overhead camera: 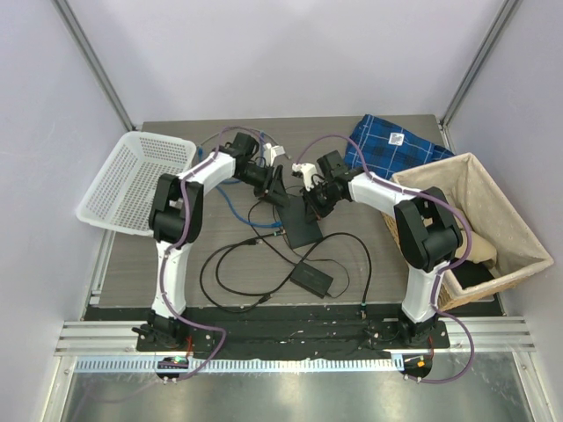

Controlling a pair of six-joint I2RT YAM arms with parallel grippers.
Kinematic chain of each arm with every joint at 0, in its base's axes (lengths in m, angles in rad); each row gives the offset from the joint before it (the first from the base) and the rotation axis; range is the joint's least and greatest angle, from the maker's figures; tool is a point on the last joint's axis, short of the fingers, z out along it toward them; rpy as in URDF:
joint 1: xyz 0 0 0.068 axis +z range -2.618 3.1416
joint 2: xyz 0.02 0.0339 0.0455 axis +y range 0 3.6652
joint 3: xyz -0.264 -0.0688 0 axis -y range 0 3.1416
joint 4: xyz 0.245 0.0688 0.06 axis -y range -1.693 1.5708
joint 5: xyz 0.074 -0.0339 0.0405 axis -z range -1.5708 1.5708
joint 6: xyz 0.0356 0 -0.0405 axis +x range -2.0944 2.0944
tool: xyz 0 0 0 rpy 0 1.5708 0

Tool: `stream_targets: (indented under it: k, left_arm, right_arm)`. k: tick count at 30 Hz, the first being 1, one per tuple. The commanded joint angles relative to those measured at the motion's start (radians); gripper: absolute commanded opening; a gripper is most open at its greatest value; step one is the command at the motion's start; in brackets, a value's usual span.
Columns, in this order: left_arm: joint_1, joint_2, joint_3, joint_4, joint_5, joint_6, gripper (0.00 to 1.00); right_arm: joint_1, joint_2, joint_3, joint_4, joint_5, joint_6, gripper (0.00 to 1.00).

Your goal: Pull the plug from the switch port

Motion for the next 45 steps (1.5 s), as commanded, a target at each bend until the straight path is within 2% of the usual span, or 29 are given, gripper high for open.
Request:
stream_targets:
  k: [1,5,19,33,40,45]
  left_arm:
    - [0.016,0.054,0.016,0.009,0.083,0.029,0.48]
    - [0.007,0.091,-0.007,-0.014,0.061,0.070,0.42]
    - [0.015,0.015,-0.146,0.010,0.025,0.120,0.42]
    - [0.016,0.051,-0.107,0.036,0.021,0.100,0.42]
    - [0.022,0.013,-0.106,0.082,0.081,0.066,0.37]
    - [0.022,0.058,-0.088,0.023,0.040,0.107,0.37]
  right_arm:
    - [0.000,-0.015,-0.044,-0.030,0.072,-0.034,0.01]
    - [0.000,-0.015,-0.052,-0.028,0.067,-0.034,0.01]
    - [0.002,0.000,-0.038,-0.023,0.066,-0.031,0.01]
    - [0.002,0.003,-0.036,-0.025,0.072,-0.034,0.01]
    - [0.002,0.006,-0.039,-0.025,0.075,-0.037,0.01]
    - [0.001,0.011,-0.032,-0.025,0.077,-0.040,0.01]
